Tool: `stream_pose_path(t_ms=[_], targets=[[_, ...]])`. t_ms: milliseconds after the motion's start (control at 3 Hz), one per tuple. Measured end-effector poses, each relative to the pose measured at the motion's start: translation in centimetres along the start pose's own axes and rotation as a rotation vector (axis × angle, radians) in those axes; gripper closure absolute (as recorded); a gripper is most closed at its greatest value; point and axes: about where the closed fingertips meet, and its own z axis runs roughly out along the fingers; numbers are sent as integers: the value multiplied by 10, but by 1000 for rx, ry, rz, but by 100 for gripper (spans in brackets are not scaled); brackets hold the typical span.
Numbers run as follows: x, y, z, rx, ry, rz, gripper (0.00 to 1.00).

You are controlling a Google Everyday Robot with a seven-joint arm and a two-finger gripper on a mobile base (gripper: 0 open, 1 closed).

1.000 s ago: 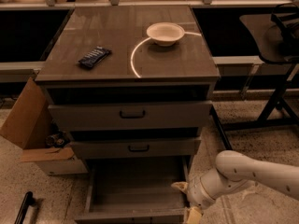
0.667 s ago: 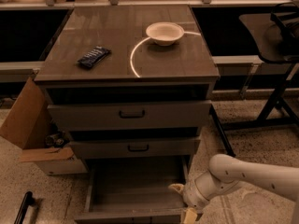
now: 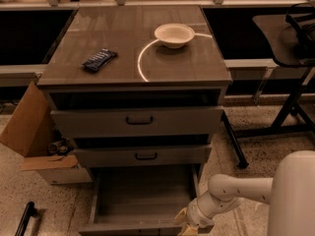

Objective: Close bottom drawer

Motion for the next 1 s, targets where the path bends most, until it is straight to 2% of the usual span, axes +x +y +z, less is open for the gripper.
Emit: stream_pose_path(t_ms=[667, 1000], targets=[[-2, 3, 0, -7, -4, -1, 96], [33, -13, 27, 31, 76, 5, 100]])
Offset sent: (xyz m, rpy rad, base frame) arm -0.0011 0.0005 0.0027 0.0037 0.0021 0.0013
